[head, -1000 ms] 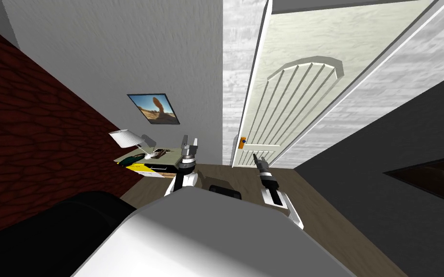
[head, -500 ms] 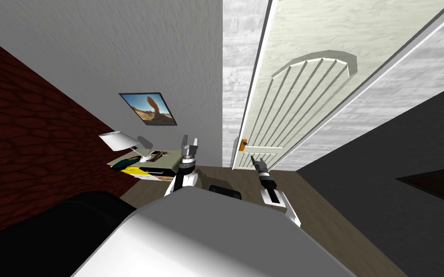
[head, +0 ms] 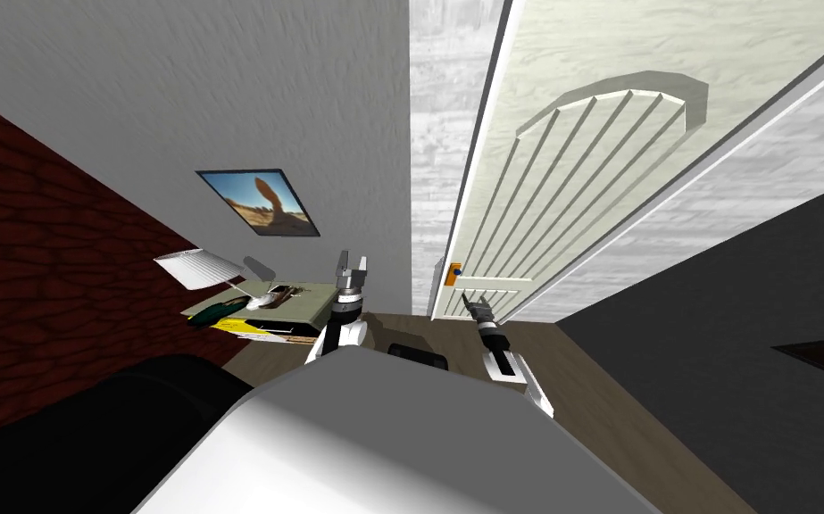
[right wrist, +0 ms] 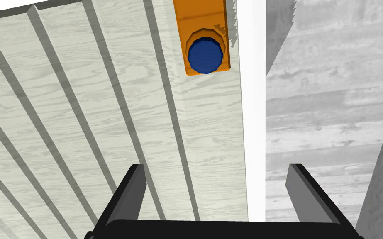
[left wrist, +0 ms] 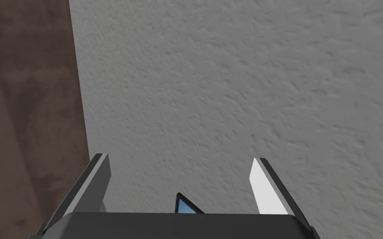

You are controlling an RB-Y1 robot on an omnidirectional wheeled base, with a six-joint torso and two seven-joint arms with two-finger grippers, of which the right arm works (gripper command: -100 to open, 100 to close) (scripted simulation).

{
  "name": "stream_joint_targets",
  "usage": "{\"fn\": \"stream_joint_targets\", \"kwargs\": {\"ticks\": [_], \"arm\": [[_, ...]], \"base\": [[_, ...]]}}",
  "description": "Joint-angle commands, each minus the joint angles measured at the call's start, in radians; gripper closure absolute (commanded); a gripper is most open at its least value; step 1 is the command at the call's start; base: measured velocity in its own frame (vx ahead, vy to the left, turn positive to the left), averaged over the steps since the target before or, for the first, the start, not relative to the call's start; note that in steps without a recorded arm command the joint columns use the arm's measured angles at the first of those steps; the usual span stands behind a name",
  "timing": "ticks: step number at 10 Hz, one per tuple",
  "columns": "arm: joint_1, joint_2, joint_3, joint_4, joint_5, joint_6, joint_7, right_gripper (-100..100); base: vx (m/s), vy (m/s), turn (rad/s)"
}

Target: Pull the door open

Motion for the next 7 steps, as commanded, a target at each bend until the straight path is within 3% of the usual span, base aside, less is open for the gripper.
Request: {"fn": "stream_joint_targets", "kwargs": {"ticks": [1,4,7], "arm": [[-0.009,-0.005,0.001,0.030,0.025,-0.002,0.030,-100],[-0.016,-0.006,0.001,0.050,0.040,-0.004,0.047,-100],[-0.059,0.016,-0.059,0.094,0.034,0.007,0.082,-100]], "base": [[0.175,0.033,-0.005],[0.130,0.007,0.000],[0.037,-0.004,0.219]]}}
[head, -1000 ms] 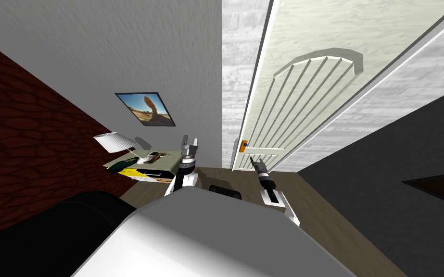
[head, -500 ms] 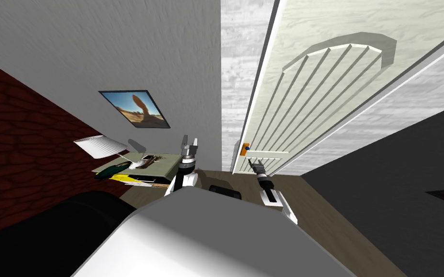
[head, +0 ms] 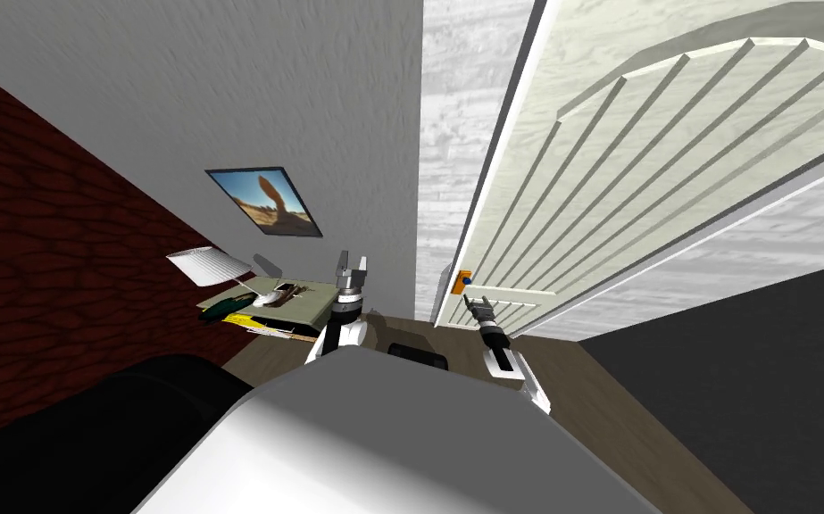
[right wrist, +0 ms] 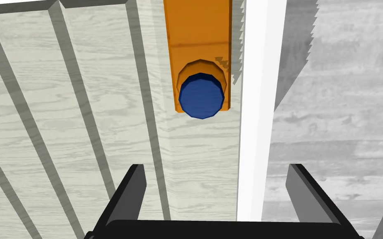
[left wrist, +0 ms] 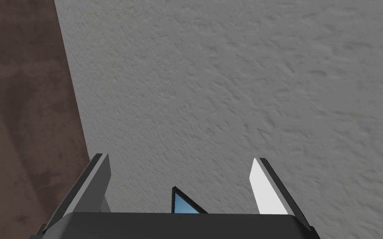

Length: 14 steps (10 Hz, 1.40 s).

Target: Pull the door open

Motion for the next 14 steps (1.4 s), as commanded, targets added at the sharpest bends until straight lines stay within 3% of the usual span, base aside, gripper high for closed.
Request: {"fn": "stream_joint_targets", "kwargs": {"ticks": [1,12,13,14], "arm": [[-0.021,0.011,-0.030,0.025,-0.004,0.002,0.018,-100],[-0.163,0.092,-0.233,0.165,-0.028,0.044,0.129,-100],[-0.155,0.088,-0.221,0.156,-0.026,0.042,0.122,-100],[-0.155,0.088,-0.221,0.156,-0.026,0.042,0.122,100]], "base": [[0.027,-0.009,0.150],[0.037,-0.037,0.191],[0.010,-0.031,0.043],[-0.001,0.004,-0.040]]}}
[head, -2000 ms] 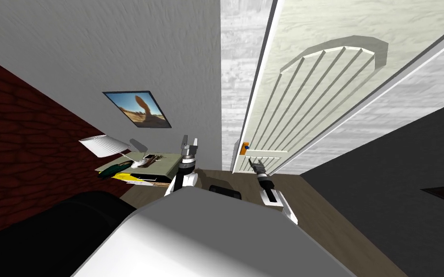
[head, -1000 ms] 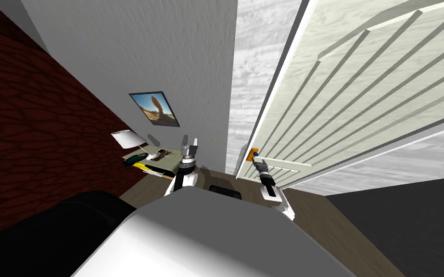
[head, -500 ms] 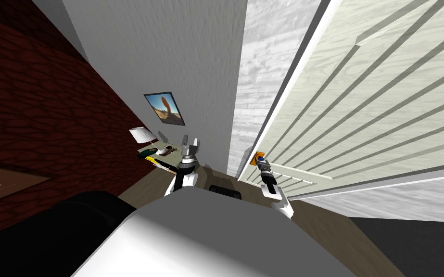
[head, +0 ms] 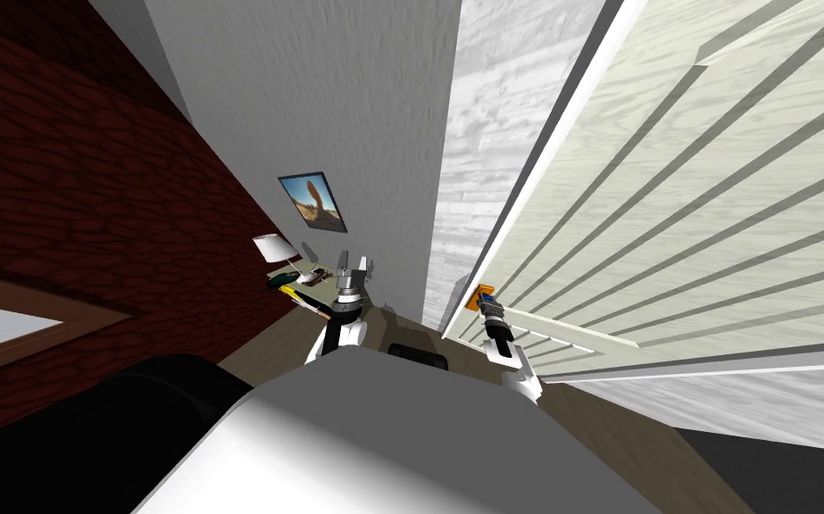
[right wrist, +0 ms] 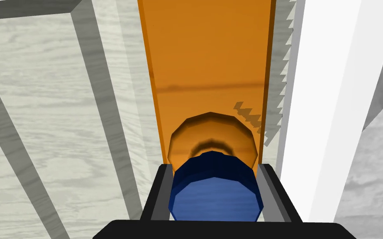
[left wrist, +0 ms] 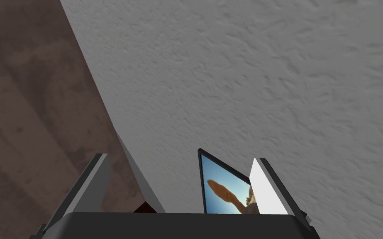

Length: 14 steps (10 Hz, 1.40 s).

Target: Pull the door open

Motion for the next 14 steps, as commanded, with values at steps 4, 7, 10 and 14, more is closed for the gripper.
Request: {"fn": "stream_joint_targets", "kwargs": {"ticks": [4,7,10,14], "arm": [[0.001,0.000,0.001,-0.001,0.000,0.000,-0.001,100],[-0.010,-0.007,0.003,0.014,-0.028,-0.003,-0.054,100],[-0.021,-0.012,0.006,0.030,-0.058,-0.007,-0.113,100],[-0.042,-0.022,0.013,0.060,-0.113,-0.014,-0.220,100]], "base": [[-0.001,0.004,-0.004],[-0.032,-0.006,0.036],[-0.067,-0.013,0.047],[-0.062,-0.013,0.055]]}}
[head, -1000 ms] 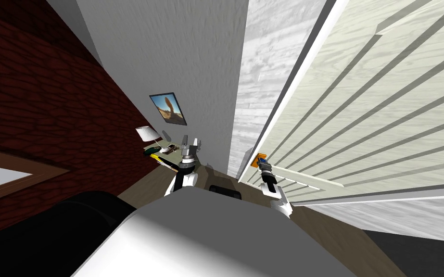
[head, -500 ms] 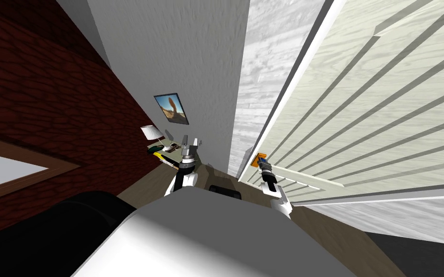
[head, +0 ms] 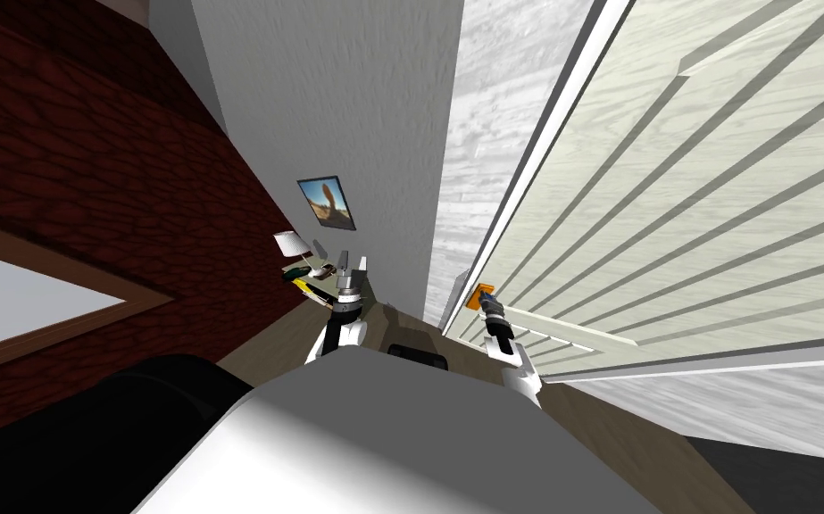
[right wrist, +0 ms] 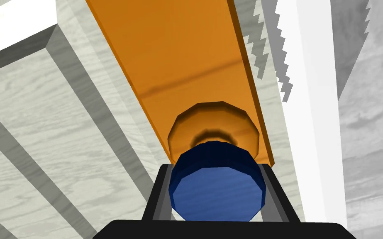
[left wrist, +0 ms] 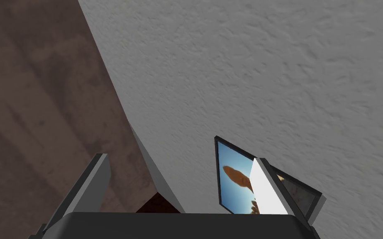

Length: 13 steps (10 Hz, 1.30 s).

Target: Pull the door open

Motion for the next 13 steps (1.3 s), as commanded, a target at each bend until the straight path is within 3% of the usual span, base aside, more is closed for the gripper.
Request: {"fn": "stream_joint_targets", "kwargs": {"ticks": [1,8,13], "arm": [[-0.012,0.003,0.010,0.023,-0.025,-0.006,-0.050,100],[-0.039,-0.010,0.019,0.062,-0.098,-0.015,-0.206,100],[-0.071,-0.024,0.030,0.107,-0.182,-0.026,-0.350,100]], "base": [[-0.070,-0.026,0.081],[-0.047,-0.016,0.045],[-0.051,-0.024,0.061]]}}
